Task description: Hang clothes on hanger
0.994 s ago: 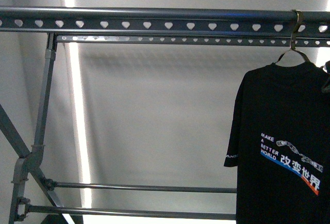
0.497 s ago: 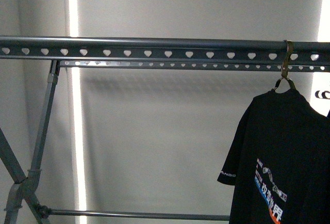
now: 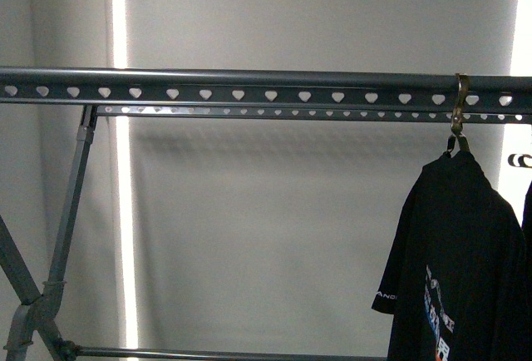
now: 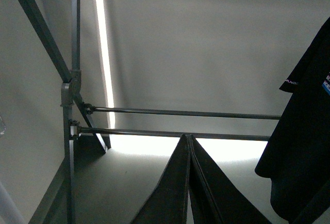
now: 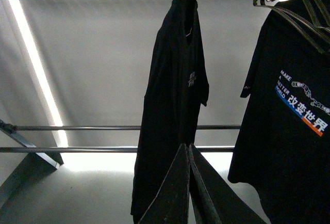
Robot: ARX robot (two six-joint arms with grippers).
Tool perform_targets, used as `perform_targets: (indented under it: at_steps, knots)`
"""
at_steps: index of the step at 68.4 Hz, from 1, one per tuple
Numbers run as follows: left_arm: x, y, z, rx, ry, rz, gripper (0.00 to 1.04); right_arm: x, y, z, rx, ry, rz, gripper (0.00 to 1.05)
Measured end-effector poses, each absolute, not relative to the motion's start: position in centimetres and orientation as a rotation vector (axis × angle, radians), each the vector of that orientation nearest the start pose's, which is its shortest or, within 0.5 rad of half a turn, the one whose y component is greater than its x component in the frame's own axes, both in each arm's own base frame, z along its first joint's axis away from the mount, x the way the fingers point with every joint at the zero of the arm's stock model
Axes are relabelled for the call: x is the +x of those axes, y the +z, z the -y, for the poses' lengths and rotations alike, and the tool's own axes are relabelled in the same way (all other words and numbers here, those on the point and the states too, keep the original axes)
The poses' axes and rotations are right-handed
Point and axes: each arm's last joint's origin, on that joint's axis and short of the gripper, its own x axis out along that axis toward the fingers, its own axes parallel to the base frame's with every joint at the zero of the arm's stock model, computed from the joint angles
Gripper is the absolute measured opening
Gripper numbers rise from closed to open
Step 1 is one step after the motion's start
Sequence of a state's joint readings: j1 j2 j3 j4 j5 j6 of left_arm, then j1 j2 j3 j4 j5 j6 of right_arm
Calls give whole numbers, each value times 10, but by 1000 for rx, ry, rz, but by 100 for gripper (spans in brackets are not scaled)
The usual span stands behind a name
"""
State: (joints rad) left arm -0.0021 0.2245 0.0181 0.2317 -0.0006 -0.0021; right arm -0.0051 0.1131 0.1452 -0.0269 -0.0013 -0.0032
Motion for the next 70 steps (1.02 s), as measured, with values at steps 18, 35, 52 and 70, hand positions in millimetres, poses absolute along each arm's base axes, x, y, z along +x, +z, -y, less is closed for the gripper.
perform_targets:
  at_steps: [18,35,52,70]
  knots:
    - [103,169,0,-2,-2,-5,4,98,186,0,-3,-2,-3,2]
    - [97,170,0,-3,-2,17,4,98,178,0,-3,-1,-4,2]
    - [97,170,0,-3,-2,17,4,98,165,0,-3,-2,-3,2]
    - [97,170,0,-3,-2,16,62,98,165,0,-4,-1,-2,27]
